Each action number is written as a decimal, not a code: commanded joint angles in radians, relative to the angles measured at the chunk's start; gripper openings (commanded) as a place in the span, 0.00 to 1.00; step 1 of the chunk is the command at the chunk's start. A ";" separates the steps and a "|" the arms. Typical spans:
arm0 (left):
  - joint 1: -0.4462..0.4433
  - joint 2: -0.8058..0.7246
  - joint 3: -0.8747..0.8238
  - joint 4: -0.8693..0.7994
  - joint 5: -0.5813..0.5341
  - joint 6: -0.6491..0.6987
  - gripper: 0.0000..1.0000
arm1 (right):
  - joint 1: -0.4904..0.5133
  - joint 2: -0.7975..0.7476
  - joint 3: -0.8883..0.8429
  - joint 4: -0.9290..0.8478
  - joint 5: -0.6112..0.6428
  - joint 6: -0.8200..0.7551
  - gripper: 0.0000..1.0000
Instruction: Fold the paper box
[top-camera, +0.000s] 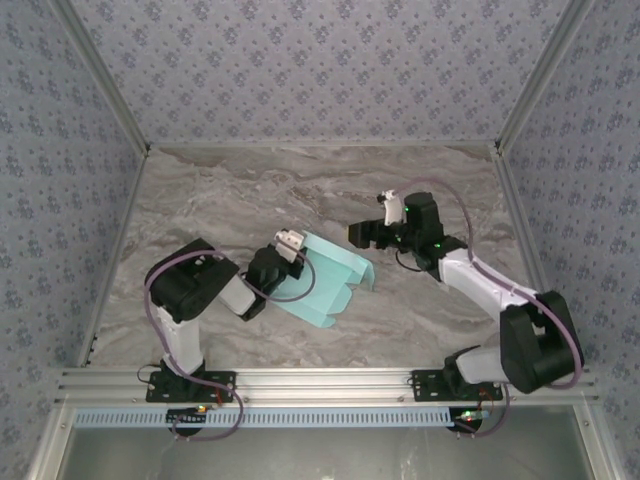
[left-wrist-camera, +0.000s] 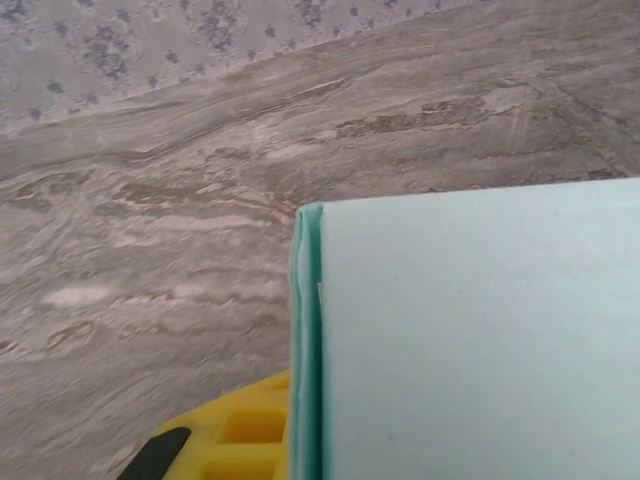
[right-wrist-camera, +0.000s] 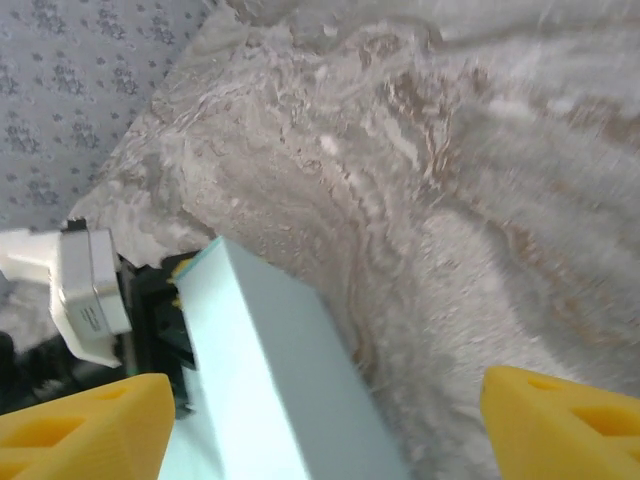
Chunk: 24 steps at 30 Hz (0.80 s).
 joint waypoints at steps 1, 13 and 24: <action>0.020 -0.092 -0.032 -0.103 -0.035 0.040 0.00 | 0.021 -0.067 -0.074 0.020 0.046 -0.219 0.83; 0.173 -0.174 -0.041 -0.260 0.100 -0.099 0.00 | 0.014 -0.138 -0.136 -0.177 0.013 -0.307 0.82; 0.177 -0.168 -0.044 -0.245 0.133 -0.128 0.00 | 0.125 0.077 0.096 -0.302 0.068 -0.412 0.82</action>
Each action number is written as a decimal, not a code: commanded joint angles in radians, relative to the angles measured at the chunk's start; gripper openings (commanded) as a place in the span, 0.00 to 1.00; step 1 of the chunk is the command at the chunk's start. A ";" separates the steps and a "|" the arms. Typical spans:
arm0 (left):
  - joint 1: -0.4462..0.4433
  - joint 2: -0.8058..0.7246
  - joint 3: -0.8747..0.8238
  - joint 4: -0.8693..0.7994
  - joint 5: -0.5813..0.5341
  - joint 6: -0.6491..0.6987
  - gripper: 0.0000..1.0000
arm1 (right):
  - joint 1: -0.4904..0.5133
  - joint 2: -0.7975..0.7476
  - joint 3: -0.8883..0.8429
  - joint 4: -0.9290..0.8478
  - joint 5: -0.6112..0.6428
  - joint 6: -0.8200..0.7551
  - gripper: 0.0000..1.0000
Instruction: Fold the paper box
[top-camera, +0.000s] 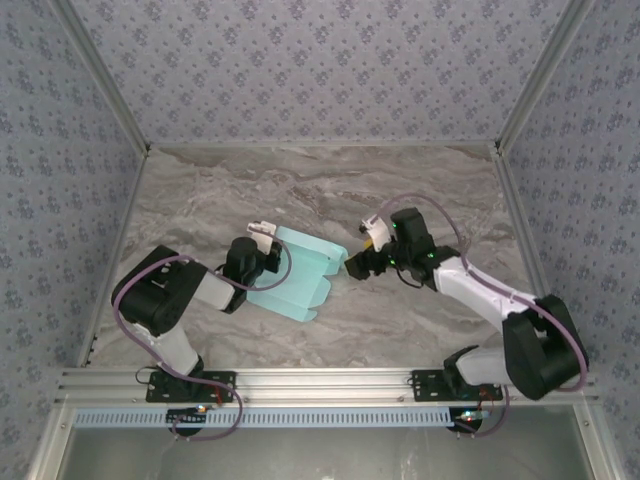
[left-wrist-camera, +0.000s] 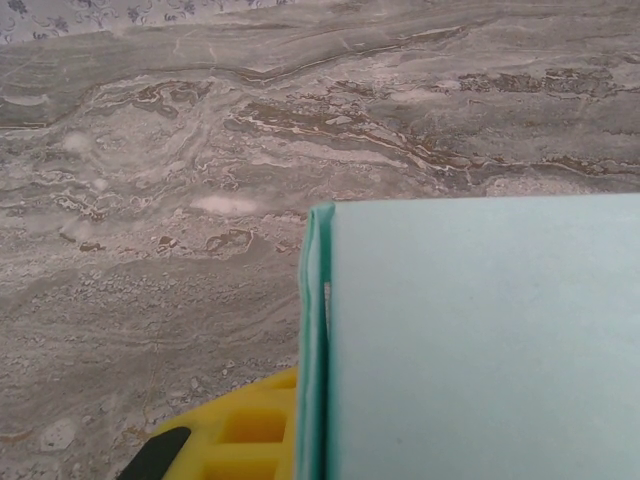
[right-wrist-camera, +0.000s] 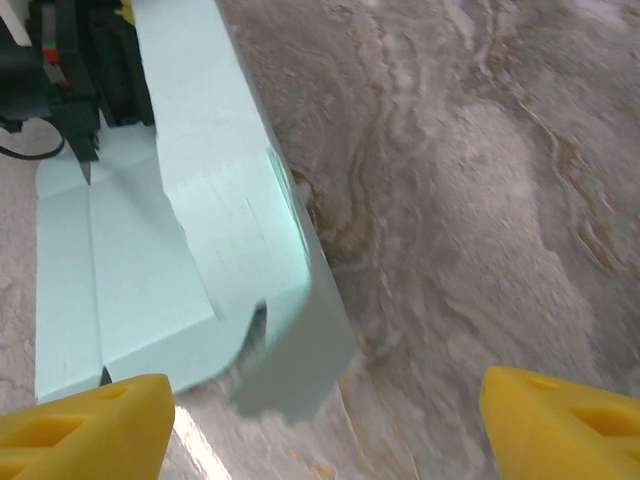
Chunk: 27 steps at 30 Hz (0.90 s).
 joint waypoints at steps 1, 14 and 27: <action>0.001 -0.010 -0.006 -0.011 0.034 -0.033 0.00 | 0.023 0.083 0.113 -0.112 0.043 -0.061 0.82; 0.020 0.073 0.015 0.054 0.097 -0.148 0.00 | 0.060 0.284 0.144 0.049 0.148 0.054 0.81; 0.020 0.056 0.025 0.027 0.104 -0.196 0.00 | 0.090 0.183 0.109 0.088 0.109 0.070 0.82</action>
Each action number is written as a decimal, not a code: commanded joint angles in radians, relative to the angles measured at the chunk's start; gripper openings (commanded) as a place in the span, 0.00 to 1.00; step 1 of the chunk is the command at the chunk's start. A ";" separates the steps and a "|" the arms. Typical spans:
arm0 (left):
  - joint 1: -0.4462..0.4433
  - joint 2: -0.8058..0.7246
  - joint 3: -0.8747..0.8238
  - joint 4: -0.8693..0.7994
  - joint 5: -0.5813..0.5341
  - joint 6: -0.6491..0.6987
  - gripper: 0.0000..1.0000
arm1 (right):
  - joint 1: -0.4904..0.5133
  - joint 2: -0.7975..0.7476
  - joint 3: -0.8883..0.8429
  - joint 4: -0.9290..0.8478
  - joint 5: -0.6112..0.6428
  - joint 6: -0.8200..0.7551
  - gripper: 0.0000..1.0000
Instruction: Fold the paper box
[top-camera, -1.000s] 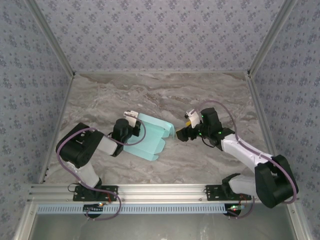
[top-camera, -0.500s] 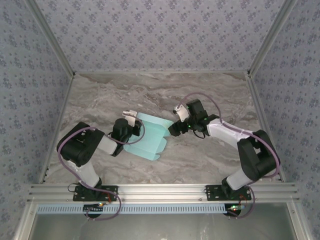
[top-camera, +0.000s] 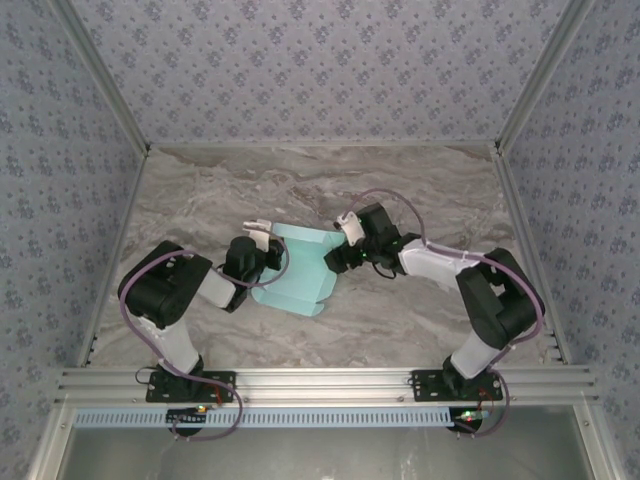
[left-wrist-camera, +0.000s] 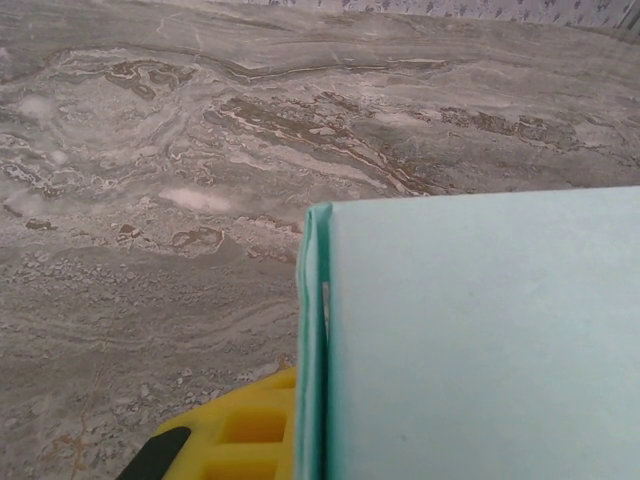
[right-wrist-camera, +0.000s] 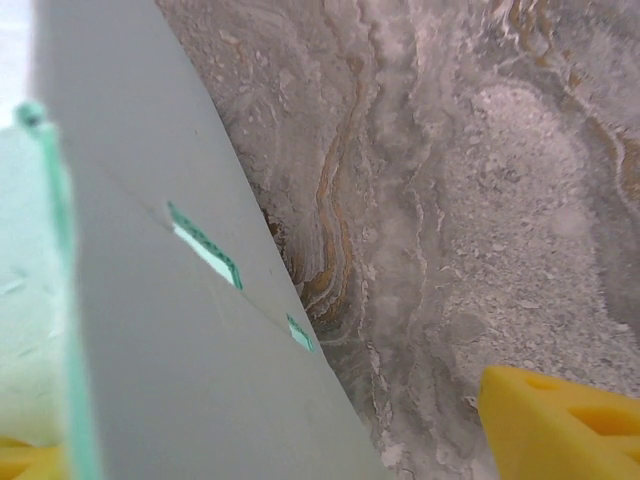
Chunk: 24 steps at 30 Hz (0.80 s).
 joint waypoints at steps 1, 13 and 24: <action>0.004 -0.008 0.019 -0.065 0.035 -0.033 0.00 | -0.010 -0.129 -0.034 -0.007 -0.058 -0.024 0.82; 0.024 -0.127 0.104 -0.340 0.129 -0.125 0.00 | -0.156 -0.455 -0.188 -0.066 -0.499 -0.195 0.84; 0.056 -0.134 0.131 -0.400 0.248 -0.211 0.00 | -0.240 -0.402 -0.195 0.086 -0.347 -0.167 0.78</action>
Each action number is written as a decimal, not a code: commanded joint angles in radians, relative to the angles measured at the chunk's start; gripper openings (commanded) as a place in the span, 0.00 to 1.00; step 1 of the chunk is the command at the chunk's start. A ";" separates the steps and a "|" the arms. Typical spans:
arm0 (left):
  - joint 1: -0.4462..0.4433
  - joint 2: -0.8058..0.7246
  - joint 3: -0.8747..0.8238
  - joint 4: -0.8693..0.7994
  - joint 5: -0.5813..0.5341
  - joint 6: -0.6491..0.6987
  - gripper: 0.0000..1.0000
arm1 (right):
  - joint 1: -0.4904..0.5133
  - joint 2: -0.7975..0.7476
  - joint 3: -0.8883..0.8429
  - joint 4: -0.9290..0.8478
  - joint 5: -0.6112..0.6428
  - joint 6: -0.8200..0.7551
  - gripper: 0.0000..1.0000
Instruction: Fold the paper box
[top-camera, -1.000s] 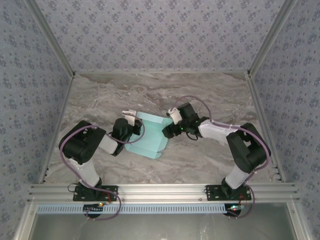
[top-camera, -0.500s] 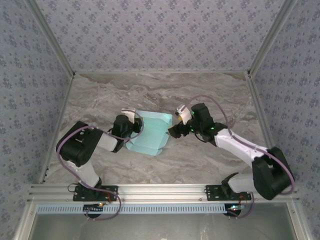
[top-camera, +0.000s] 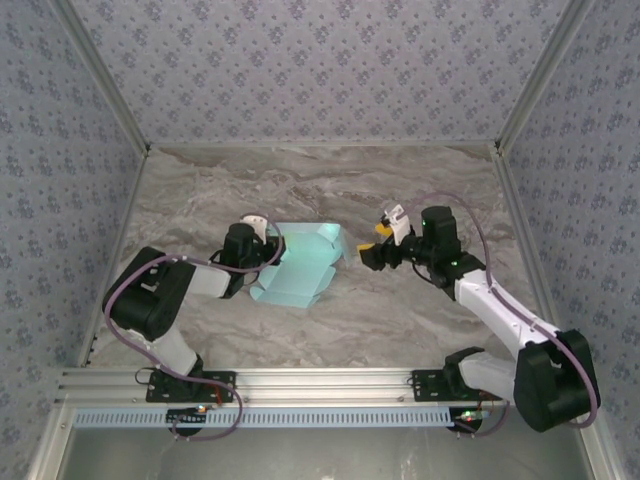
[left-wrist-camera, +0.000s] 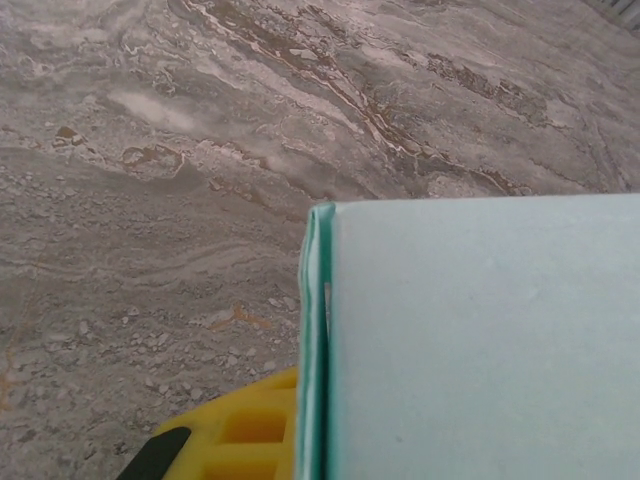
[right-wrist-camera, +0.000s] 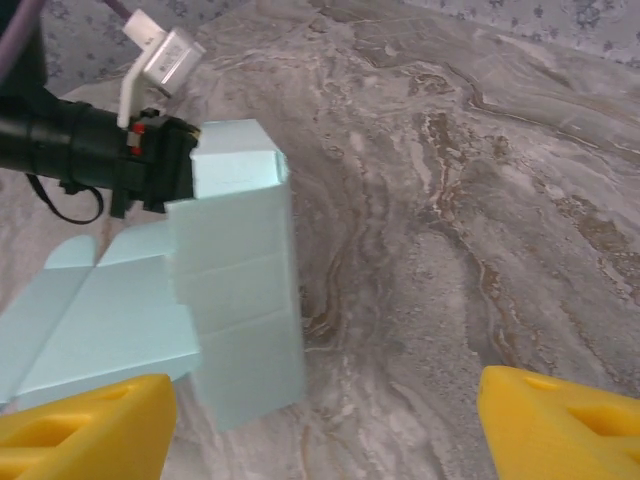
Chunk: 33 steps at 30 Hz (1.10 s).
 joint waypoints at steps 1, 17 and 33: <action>0.001 -0.028 0.031 -0.029 0.072 -0.039 0.00 | 0.016 0.073 0.044 0.021 -0.054 -0.023 0.75; 0.001 -0.017 0.028 -0.020 0.077 -0.067 0.00 | 0.237 0.283 0.163 0.133 0.169 0.058 0.42; -0.011 -0.068 0.020 -0.100 -0.095 -0.110 0.00 | 0.394 0.510 0.251 0.205 0.573 0.190 0.40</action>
